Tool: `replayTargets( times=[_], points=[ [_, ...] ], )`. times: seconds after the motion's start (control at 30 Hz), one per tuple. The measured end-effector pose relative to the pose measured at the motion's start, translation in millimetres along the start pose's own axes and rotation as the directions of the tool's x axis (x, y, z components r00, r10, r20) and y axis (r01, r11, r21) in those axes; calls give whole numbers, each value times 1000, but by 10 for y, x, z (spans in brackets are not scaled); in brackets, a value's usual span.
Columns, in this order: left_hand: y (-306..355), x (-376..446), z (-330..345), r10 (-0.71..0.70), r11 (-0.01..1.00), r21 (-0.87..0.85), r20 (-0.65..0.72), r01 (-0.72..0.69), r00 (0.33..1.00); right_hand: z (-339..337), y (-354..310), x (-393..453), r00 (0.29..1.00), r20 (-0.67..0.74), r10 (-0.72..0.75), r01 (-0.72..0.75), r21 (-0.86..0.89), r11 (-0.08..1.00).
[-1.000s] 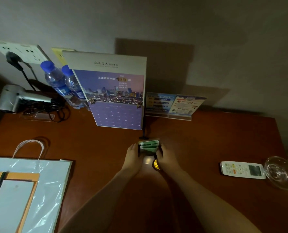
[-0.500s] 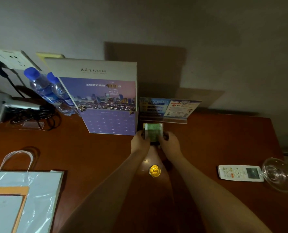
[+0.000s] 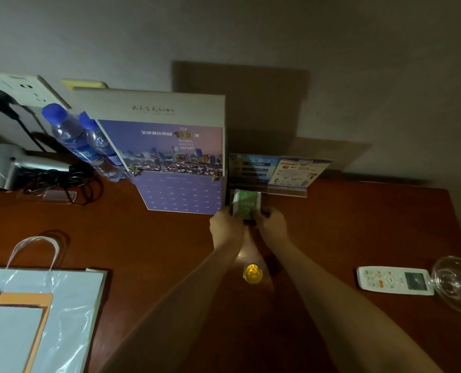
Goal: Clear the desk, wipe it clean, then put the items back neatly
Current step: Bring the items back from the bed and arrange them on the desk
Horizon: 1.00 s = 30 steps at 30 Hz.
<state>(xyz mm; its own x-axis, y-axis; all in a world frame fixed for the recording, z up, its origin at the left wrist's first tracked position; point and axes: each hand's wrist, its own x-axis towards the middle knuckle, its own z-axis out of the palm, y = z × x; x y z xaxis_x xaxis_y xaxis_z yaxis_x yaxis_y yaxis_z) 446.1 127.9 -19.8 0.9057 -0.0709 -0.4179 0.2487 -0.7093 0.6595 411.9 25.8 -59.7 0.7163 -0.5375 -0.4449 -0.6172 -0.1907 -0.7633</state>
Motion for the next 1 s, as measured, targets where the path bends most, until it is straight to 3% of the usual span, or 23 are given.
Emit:
replayTargets(
  times=[0.6, 0.83, 1.0],
  points=[
    [-35, -101, 89, 61, 998, -11, -4, -61, 998, 5, -29, 12, 999, -16, 42, -42, 8, 999],
    [-83, -109, 64, 117, 993, -11, -9, -117, 993, -24, -55, -54, 988, -22, -151, 152, 27, 988],
    [-95, -128, 8, 130, 991, 16, -37, -130, 991, -70, -104, -81, 981, -20, -192, 192, 40, 981]
  ],
)
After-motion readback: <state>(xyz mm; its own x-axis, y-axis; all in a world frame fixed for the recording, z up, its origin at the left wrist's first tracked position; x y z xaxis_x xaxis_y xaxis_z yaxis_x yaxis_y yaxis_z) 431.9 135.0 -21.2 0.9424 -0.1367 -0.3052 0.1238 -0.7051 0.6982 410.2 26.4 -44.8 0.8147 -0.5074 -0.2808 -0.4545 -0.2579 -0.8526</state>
